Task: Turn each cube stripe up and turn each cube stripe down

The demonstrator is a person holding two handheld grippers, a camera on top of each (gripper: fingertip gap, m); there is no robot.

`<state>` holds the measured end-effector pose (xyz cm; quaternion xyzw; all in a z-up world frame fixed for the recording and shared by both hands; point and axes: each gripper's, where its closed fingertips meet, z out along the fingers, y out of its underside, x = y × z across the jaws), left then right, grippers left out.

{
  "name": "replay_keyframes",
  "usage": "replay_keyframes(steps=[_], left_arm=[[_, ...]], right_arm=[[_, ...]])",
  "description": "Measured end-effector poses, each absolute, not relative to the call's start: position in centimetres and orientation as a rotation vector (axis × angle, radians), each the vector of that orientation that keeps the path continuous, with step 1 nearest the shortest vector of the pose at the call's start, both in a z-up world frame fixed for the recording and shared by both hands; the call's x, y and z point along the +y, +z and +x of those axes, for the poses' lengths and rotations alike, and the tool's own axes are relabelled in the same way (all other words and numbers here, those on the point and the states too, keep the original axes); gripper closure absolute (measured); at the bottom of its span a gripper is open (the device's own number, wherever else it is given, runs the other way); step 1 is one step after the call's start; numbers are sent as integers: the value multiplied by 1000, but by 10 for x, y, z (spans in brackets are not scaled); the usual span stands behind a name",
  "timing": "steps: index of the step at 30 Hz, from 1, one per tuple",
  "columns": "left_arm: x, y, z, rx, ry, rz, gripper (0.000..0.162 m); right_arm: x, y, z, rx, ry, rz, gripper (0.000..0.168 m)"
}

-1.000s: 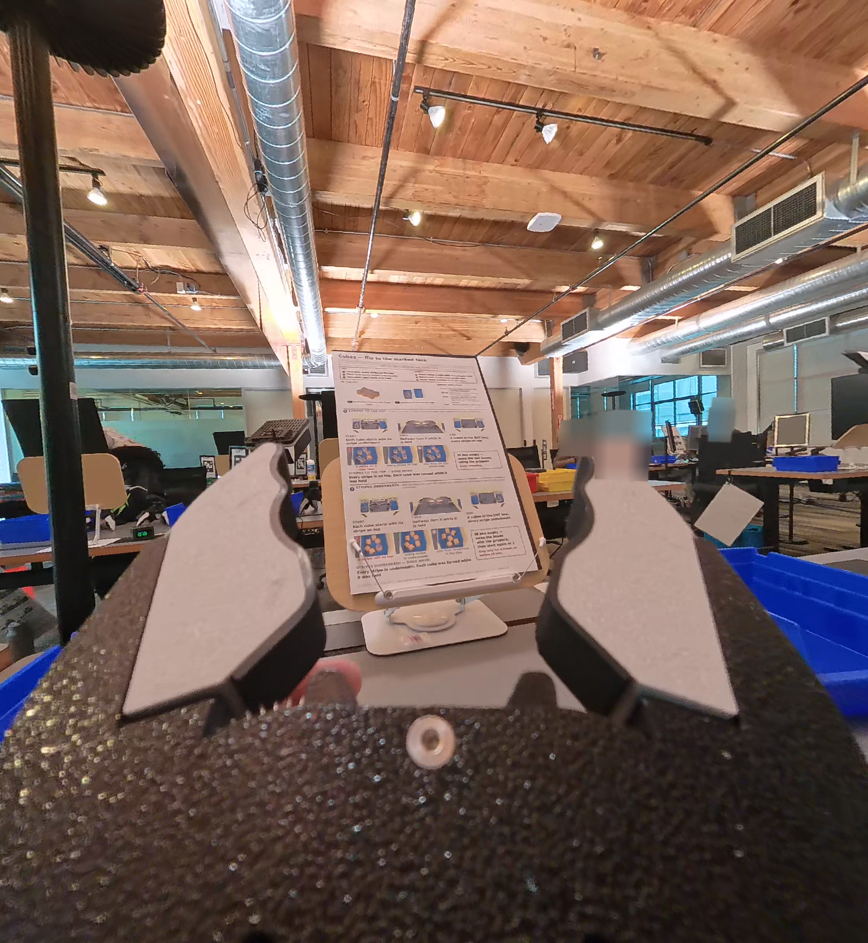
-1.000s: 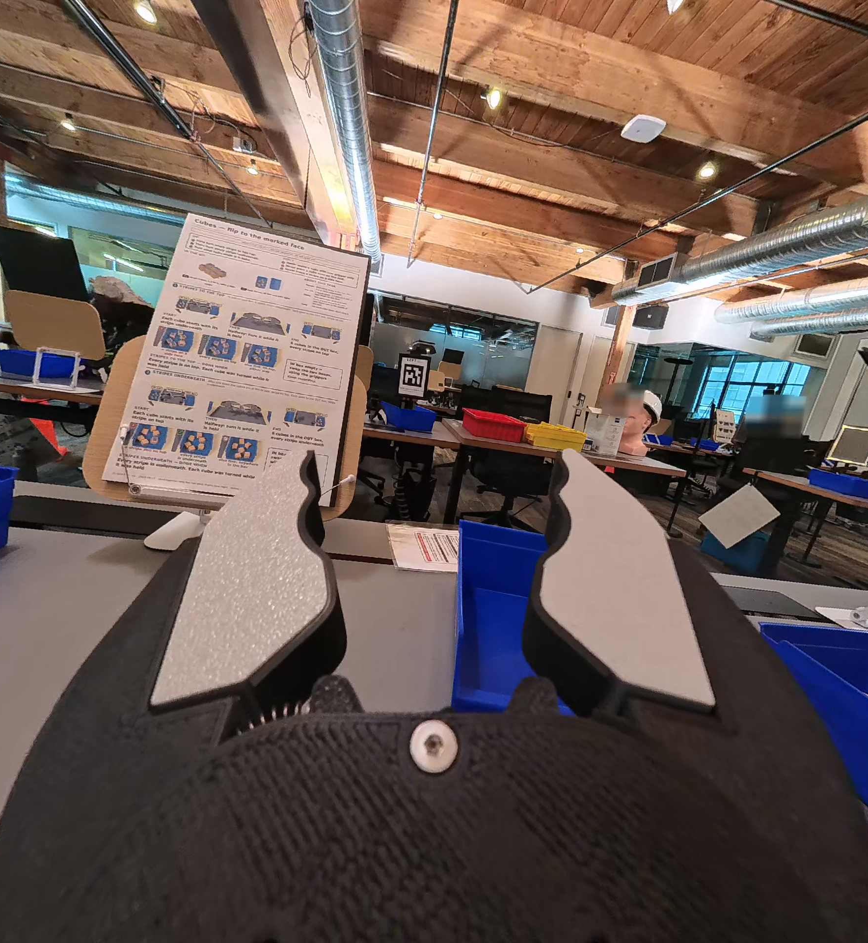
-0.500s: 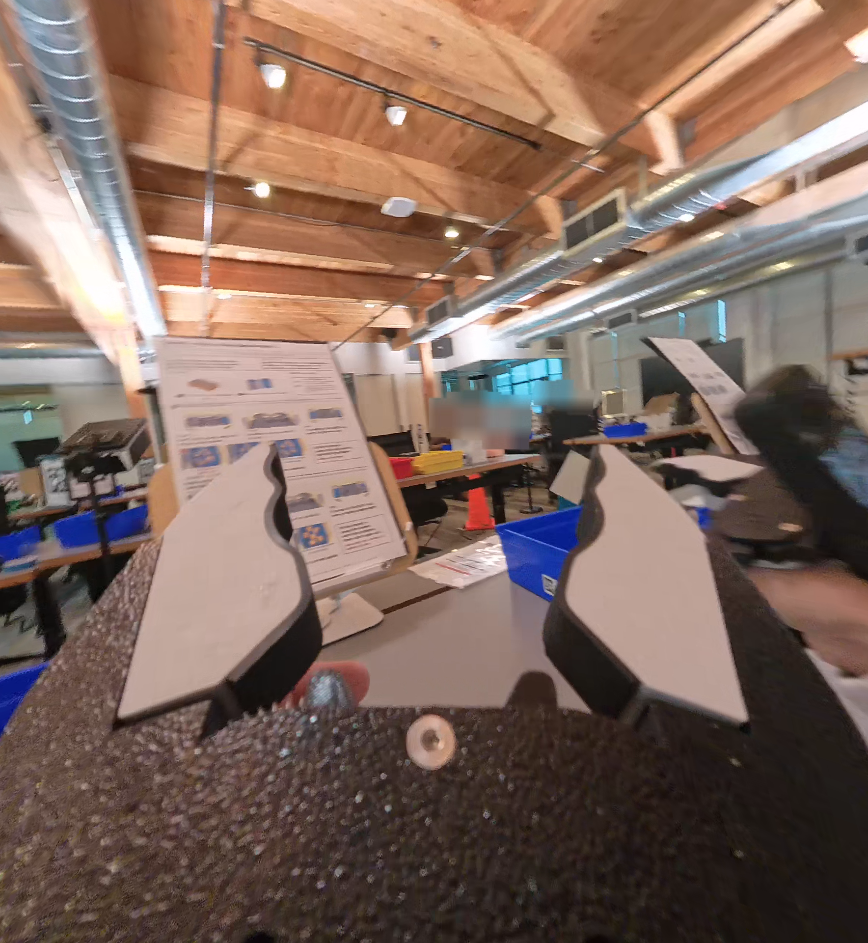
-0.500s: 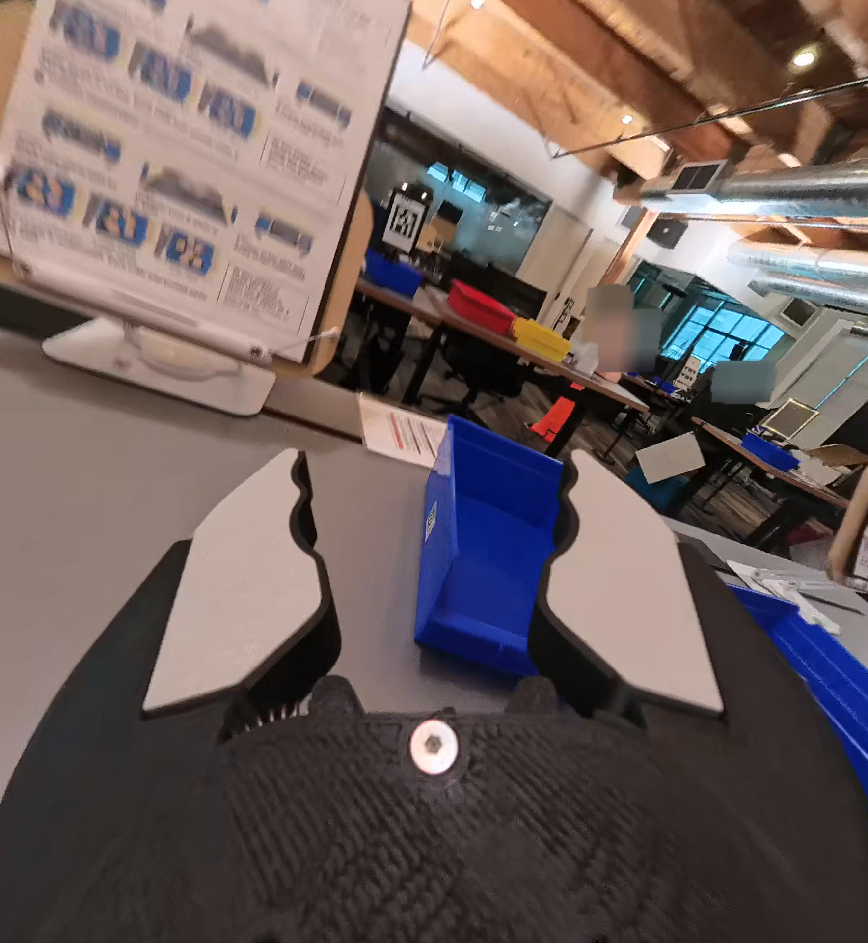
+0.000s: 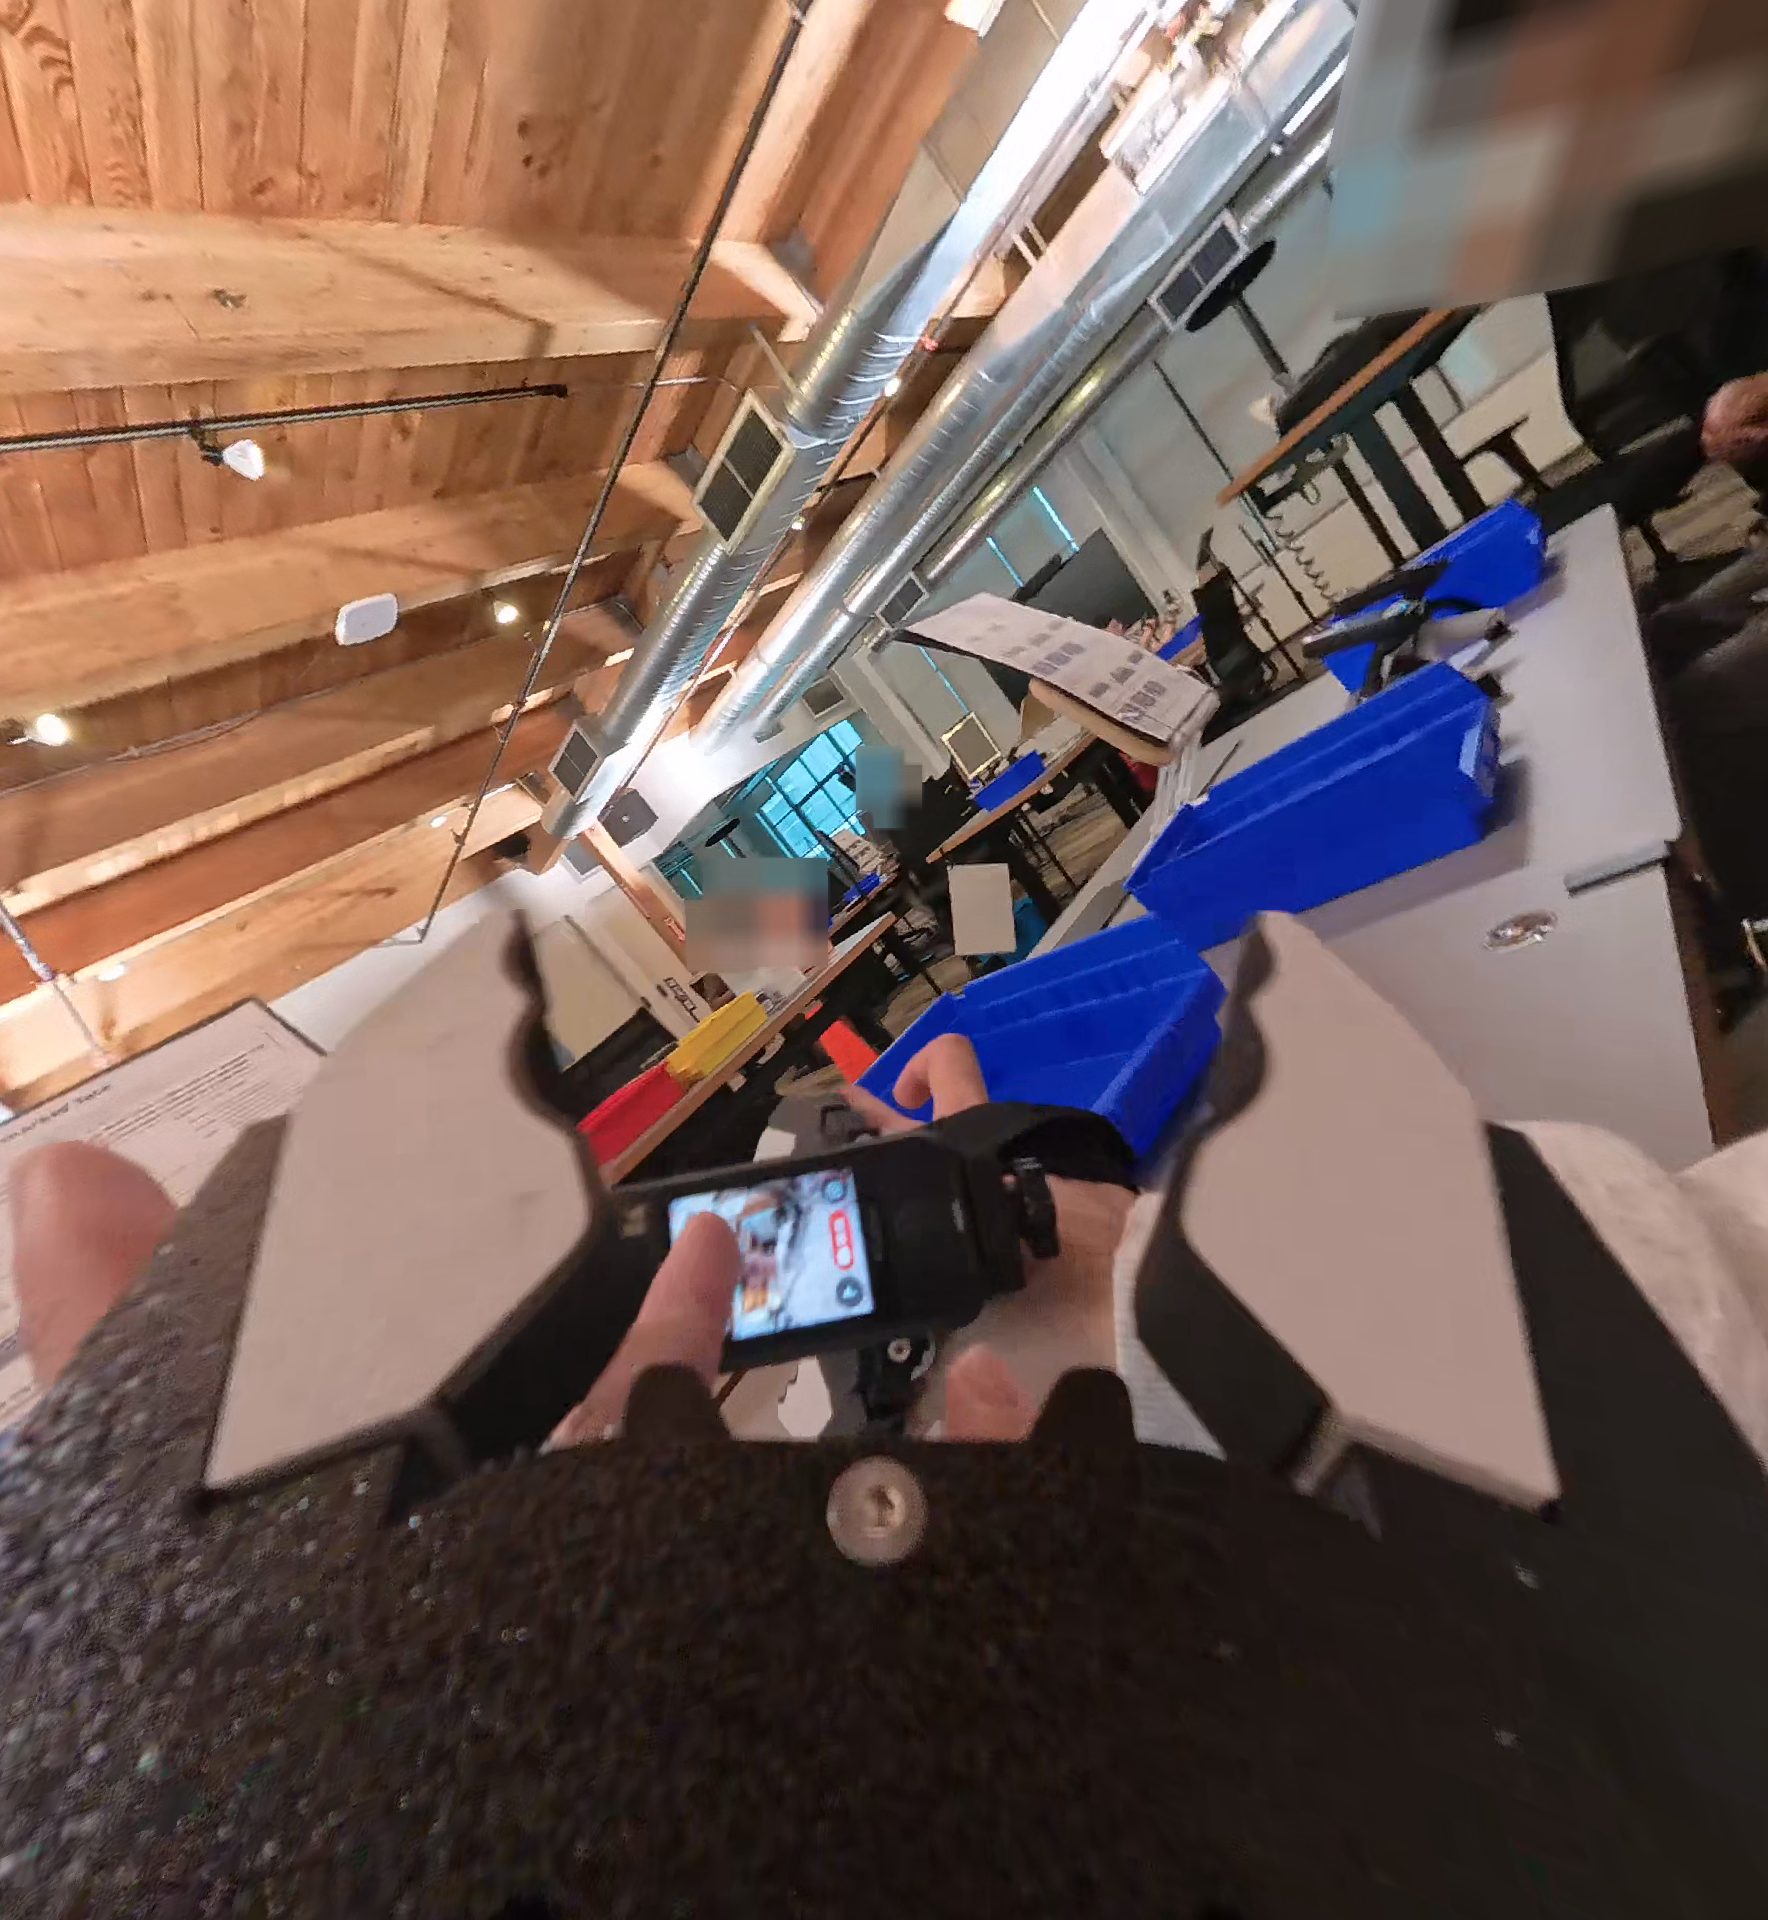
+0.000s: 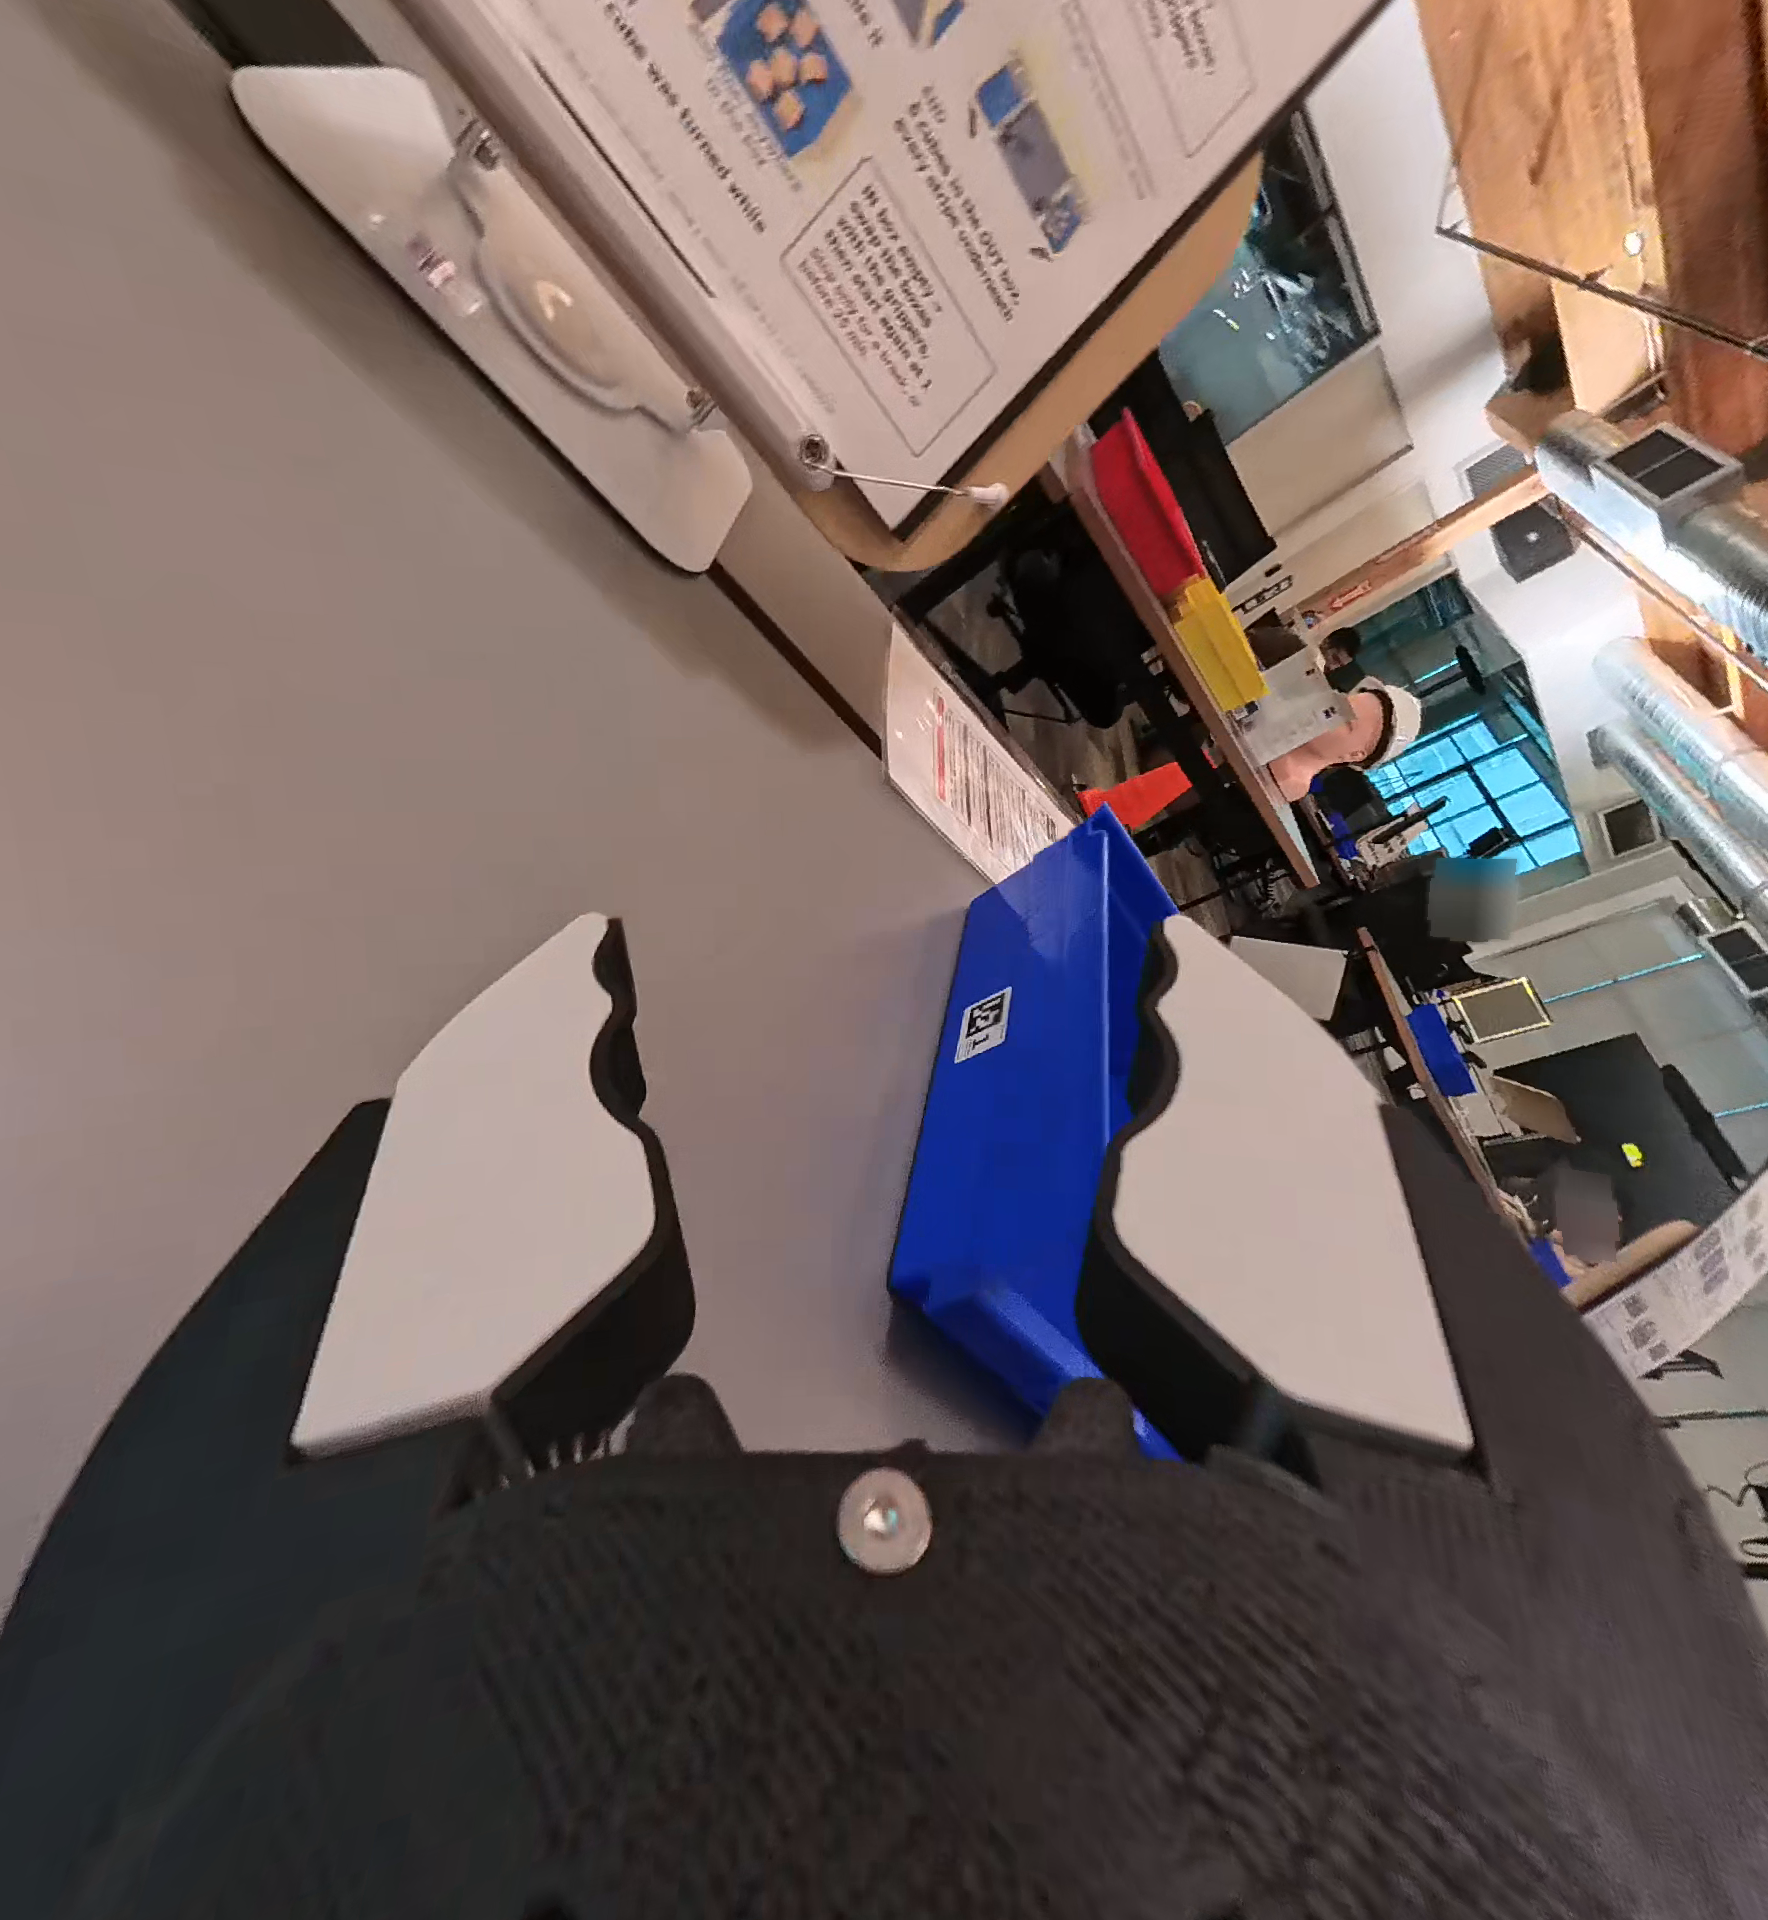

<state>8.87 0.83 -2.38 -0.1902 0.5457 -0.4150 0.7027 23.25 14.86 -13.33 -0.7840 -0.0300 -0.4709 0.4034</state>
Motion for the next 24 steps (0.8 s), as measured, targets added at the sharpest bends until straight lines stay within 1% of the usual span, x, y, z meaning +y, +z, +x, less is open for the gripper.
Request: replay_keyframes(steps=[1, 2, 19, 24], left_arm=[[6, -26, 91, 1230, -918, -412, 36], [4, -28, 92, 1237, -924, -410, 38], [11, -45, 113, 1297, -878, -482, 40], [8, -37, 106, 1268, -903, -467, 40]], right_arm=[[149, -137, 232, -91, -1193, -1995, 75], [150, -139, 229, -105, -1191, -2008, 75], [159, -151, 212, -172, -1186, -2069, 75], [159, -150, 212, -163, -1165, -2060, 75]])
